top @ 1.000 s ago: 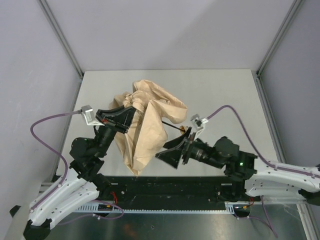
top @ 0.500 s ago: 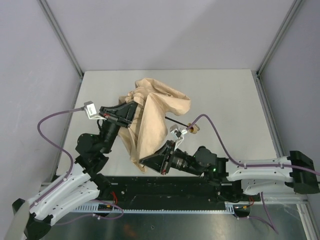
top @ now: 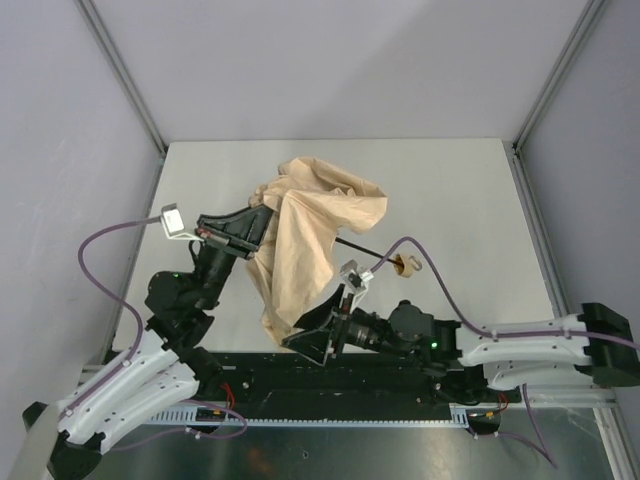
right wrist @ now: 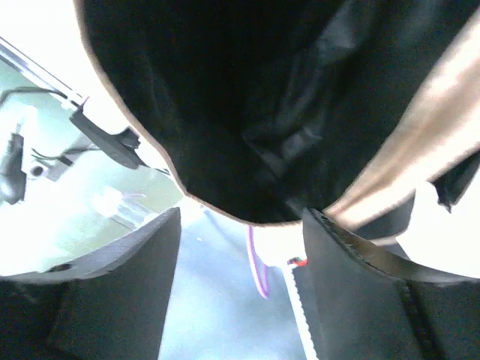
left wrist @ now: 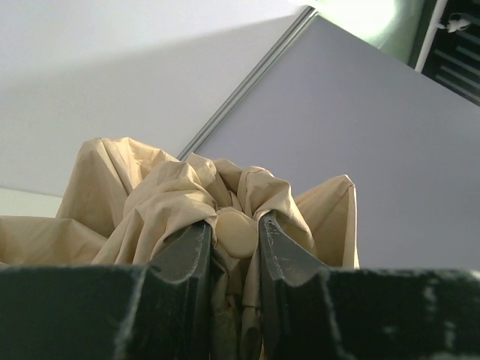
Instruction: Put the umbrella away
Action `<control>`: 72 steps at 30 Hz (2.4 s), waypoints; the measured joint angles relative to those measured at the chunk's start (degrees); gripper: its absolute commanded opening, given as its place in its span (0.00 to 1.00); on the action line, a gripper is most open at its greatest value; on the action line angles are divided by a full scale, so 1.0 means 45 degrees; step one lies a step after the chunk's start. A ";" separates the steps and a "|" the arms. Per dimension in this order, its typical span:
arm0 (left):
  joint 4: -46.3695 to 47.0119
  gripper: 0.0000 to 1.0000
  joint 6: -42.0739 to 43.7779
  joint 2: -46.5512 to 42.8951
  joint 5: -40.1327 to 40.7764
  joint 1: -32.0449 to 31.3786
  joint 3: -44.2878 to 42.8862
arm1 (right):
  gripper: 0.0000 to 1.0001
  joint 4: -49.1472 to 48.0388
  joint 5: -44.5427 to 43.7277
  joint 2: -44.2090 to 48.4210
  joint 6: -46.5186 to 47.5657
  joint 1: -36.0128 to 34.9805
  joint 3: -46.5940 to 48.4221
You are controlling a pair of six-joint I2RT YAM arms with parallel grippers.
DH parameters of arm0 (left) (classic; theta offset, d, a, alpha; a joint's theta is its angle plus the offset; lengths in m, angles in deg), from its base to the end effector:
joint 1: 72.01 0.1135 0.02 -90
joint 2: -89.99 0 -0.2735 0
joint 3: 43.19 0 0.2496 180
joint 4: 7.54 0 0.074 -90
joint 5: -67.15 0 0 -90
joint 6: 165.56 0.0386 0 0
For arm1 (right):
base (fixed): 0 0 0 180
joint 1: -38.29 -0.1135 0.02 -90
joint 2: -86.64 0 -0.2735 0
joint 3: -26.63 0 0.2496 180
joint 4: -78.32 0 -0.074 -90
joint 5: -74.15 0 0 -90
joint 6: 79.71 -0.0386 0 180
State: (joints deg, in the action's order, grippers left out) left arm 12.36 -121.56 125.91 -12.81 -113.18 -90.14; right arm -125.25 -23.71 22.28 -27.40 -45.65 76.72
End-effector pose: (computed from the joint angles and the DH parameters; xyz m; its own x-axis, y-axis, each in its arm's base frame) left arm 0.1095 -0.0868 0.3793 -0.1165 -0.8391 -0.5314 0.6504 0.3399 -0.6793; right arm 0.0321 0.2523 0.3167 -0.5800 0.2732 -0.7674 -0.7787 0.0907 0.6208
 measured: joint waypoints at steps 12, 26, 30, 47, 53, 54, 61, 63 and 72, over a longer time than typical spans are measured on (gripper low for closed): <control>-0.1962 0.00 0.1462 -0.2259 -0.1316 0.0000 0.0291 | 0.96 1.0851 -0.0364 0.5906 0.2200 0.0350 0.2807; -0.4682 0.00 0.1938 -0.2079 -0.5105 0.0000 -0.0010 | 0.99 1.4241 0.2186 0.3186 0.6057 0.4988 0.7645; -0.4687 0.00 0.1953 -0.1749 -0.5765 0.0000 -0.0321 | 0.99 1.4270 0.3910 0.1734 0.6329 0.5183 0.7592; -0.4357 0.00 0.2118 -0.0704 -0.7125 -0.0010 -0.0889 | 0.99 1.2881 0.4192 -0.0121 0.4959 0.3395 0.7480; -0.4177 0.00 0.2331 -0.0112 -0.7728 -0.0015 -0.1447 | 0.99 1.2517 0.3478 0.0078 0.3633 0.3186 0.7431; -0.4114 0.00 0.2331 0.0024 -0.7844 -0.0015 -0.1583 | 0.99 1.2449 0.3235 0.0092 0.3609 0.3084 0.7431; -0.3589 0.00 0.2317 0.0937 -0.8743 -0.0010 -0.2137 | 0.99 1.2201 0.2361 -0.0500 0.4036 0.2783 0.7431; -0.3531 0.00 0.2312 0.1253 -0.9073 0.0024 -0.2210 | 0.99 1.2201 0.2346 -0.0724 0.4313 0.2788 0.7431; -0.2958 0.00 0.2220 0.1540 -0.9840 0.0097 -0.2220 | 0.84 1.1400 0.2919 -0.0782 0.5105 0.3031 0.6965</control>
State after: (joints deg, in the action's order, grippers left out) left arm -0.96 -111.57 132.84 -57.09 -112.74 -100.13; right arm -73.95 -10.57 18.77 -4.43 -32.02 108.06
